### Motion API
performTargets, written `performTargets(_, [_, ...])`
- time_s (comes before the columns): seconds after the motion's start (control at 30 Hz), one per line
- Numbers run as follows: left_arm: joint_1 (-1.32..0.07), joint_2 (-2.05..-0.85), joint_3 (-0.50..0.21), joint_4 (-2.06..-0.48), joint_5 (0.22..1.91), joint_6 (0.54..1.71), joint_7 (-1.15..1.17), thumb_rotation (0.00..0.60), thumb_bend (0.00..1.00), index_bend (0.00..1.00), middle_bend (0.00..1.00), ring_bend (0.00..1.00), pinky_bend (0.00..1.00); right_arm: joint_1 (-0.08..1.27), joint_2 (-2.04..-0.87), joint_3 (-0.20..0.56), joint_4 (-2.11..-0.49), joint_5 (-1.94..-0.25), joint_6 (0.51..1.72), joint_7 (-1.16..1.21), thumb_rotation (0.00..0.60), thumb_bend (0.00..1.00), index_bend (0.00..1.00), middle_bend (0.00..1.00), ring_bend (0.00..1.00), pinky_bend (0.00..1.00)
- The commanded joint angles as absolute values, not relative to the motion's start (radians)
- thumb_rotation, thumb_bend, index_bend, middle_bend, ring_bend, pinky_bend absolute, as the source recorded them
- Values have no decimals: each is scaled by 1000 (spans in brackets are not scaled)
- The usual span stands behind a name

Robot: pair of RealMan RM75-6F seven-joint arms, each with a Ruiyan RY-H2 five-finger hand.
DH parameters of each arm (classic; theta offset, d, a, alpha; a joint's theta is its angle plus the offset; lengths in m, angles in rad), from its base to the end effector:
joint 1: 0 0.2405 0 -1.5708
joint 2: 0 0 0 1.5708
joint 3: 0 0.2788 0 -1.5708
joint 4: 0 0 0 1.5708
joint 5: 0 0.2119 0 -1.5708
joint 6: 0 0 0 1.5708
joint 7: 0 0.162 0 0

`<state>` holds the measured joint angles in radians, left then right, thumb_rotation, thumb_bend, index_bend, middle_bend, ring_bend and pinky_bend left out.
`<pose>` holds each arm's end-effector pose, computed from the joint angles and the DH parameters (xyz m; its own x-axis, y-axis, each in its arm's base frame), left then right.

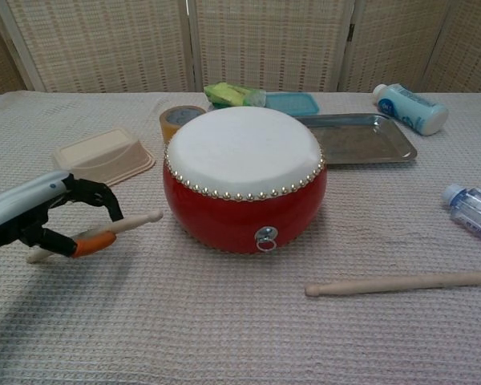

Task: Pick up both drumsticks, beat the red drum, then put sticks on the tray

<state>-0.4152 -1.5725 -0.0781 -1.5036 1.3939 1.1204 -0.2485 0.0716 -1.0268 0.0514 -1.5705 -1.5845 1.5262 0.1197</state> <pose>-0.2289 0.2812 -0.0281 -0.1151 0.3801 0.9178 0.9732 -0.1418 0.1808 -0.3324 -0.1972 0.2036 0.4111 0.0346 0.9109 -0.9075 -0.0795 0.4125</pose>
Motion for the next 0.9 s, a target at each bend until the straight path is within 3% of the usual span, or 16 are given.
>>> performTargets(0.03, [-356, -1513, -110, -1501, 1410, 1170, -709, 600, 418, 602, 430, 255, 223, 73, -1022, 52, -1580, -1590, 1531, 112, 600, 144, 0, 77, 0, 36])
performTargets(0.47, [-359, -1486, -124, -1396, 1415, 1050, -1392, 600, 423, 522, 462, 353, 334, 75, -1000, 46, -1633, -1602, 1529, 86, 600, 144, 0, 77, 0, 36])
performTargets(0.73, [-373, -1498, -113, -1331, 1478, 1047, -1726, 600, 432, 490, 470, 380, 346, 68, -1000, 43, -1641, -1599, 1535, 80, 600, 144, 0, 77, 0, 36])
performTargets(0.9, [-380, -1506, -101, -1288, 1509, 1066, -1832, 600, 442, 412, 471, 380, 359, 65, -997, 41, -1647, -1600, 1538, 83, 600, 144, 0, 77, 0, 36])
